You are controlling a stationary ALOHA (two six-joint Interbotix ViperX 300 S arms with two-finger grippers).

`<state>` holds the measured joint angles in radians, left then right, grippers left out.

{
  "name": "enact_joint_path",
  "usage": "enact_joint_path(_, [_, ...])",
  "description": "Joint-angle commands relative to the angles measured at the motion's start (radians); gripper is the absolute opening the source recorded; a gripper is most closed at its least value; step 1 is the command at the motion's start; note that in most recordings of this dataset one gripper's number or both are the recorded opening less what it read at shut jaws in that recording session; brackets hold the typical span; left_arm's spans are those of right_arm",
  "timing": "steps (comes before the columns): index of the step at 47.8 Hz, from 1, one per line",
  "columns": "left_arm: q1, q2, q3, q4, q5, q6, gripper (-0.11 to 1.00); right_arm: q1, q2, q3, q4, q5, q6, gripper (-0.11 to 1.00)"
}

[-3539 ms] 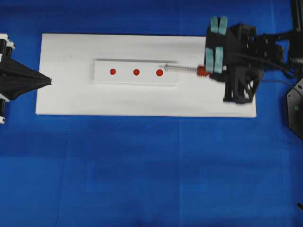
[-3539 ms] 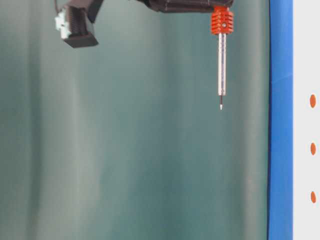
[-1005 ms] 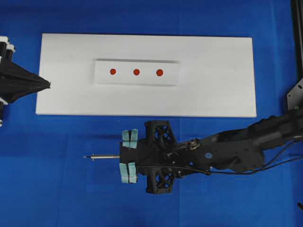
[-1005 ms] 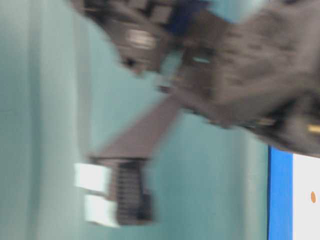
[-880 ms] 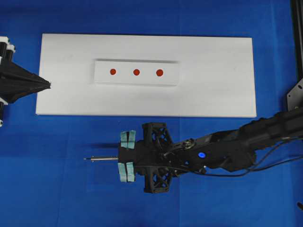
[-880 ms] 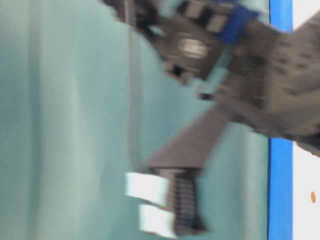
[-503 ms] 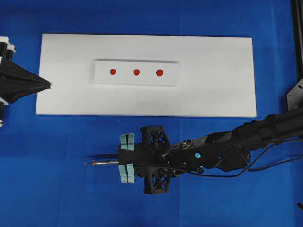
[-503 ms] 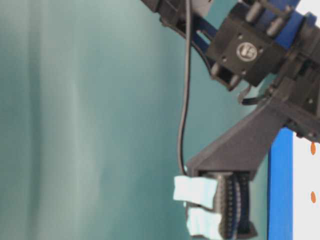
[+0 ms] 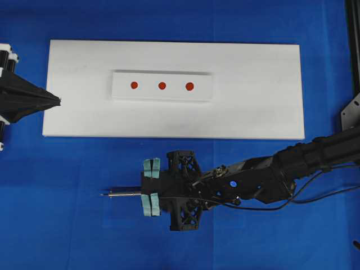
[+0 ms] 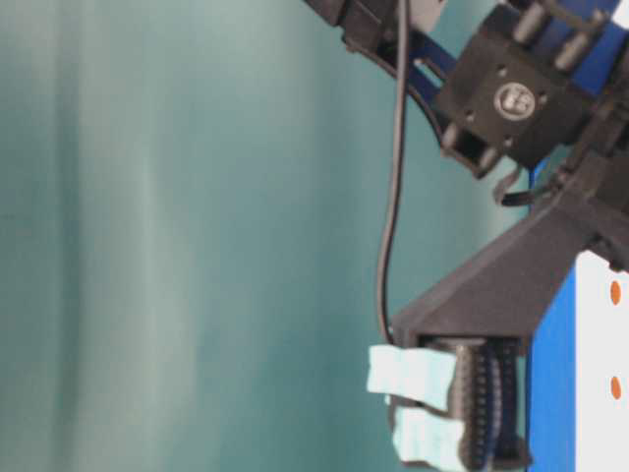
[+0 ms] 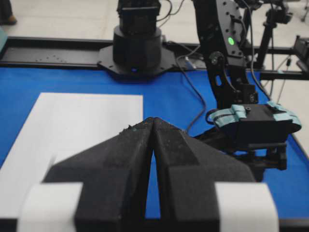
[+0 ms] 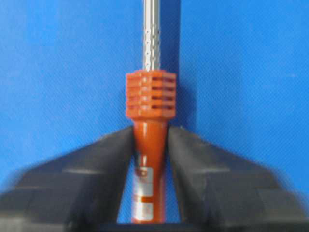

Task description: Touch the tip of the soldering iron to the mark.

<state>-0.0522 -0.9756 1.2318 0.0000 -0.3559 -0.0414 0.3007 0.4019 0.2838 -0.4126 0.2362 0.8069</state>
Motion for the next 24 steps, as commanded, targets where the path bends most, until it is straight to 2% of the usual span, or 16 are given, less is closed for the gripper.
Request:
enact_joint_path(1, [-0.003,0.003,-0.009,0.002,-0.003,-0.002,0.00,-0.005,-0.015,-0.012,0.005,-0.006,0.002,0.31])
enact_joint_path(9, [-0.003,0.002,-0.009,0.002,-0.002,-0.002,0.00,-0.005,-0.025,-0.020,0.003,0.008,0.002,0.80])
enact_joint_path(12, [-0.003,0.002,-0.009,0.002,0.000,-0.002,0.00,-0.005,-0.034,-0.021,0.002,0.017,0.000,0.92])
enact_joint_path(19, [-0.003,0.002,-0.011,0.003,-0.002,-0.002,0.00,-0.003,-0.075,-0.021,0.002,0.052,-0.005,0.84])
enact_joint_path(24, [-0.003,0.000,-0.011,0.002,-0.002,-0.002,0.00,0.002,-0.123,-0.021,0.000,0.107,-0.009,0.84])
